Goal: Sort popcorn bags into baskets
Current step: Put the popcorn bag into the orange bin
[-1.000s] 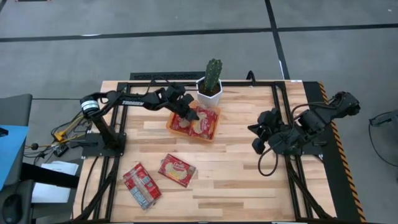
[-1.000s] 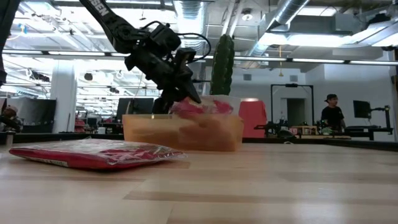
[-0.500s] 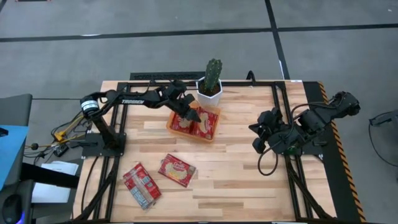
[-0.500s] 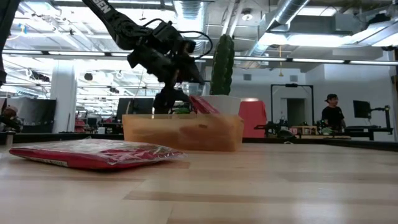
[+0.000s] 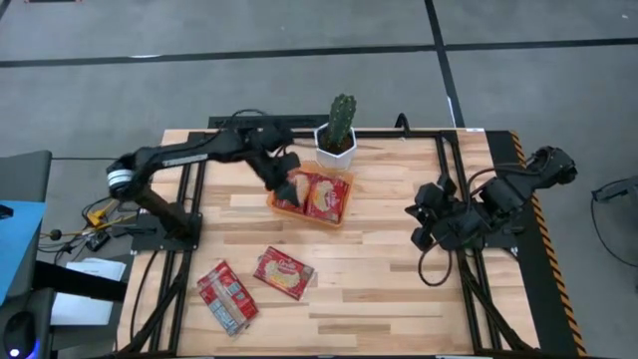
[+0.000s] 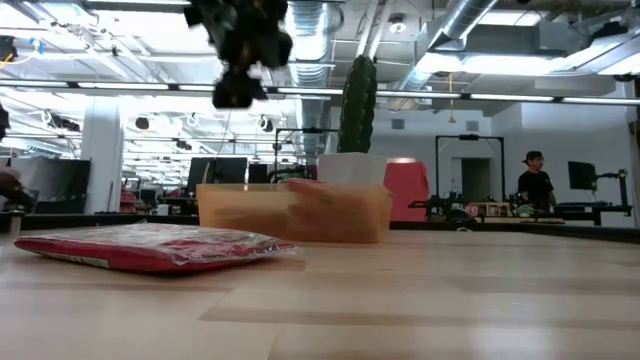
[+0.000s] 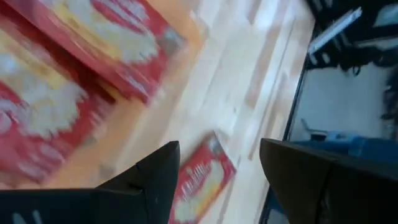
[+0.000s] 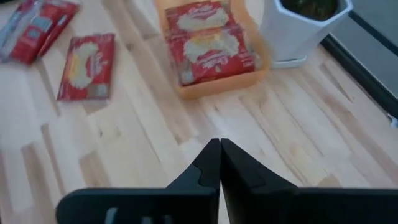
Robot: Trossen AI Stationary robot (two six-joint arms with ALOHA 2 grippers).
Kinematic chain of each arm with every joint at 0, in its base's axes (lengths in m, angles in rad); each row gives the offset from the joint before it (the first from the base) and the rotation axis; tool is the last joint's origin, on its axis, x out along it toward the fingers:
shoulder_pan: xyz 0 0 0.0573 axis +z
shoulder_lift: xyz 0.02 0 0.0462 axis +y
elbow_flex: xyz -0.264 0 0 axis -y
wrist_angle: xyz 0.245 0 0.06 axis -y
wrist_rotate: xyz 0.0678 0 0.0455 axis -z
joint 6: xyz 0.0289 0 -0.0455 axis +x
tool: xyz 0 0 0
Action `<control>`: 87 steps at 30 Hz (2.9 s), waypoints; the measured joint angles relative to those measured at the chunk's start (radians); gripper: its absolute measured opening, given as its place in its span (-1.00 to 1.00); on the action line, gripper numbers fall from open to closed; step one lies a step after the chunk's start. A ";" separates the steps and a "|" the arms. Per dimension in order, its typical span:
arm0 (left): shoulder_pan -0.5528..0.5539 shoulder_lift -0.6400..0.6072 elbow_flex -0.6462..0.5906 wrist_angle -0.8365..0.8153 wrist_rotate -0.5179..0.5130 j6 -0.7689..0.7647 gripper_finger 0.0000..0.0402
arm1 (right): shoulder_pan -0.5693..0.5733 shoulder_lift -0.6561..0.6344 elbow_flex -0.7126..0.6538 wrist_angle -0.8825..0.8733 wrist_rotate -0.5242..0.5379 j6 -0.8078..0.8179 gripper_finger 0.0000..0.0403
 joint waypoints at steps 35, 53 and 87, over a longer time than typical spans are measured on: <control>-0.611 0.221 -0.295 0.365 -0.578 0.148 0.05 | 0.224 0.144 -0.225 0.434 -0.073 0.161 -0.88; -0.616 0.297 -0.290 0.261 -0.449 0.044 -0.89 | 0.251 0.249 -0.224 0.427 -0.080 0.209 -0.88; -0.351 -0.096 -0.032 0.072 -0.791 -0.311 -1.00 | 0.244 0.247 -0.224 0.429 -0.079 0.217 -0.87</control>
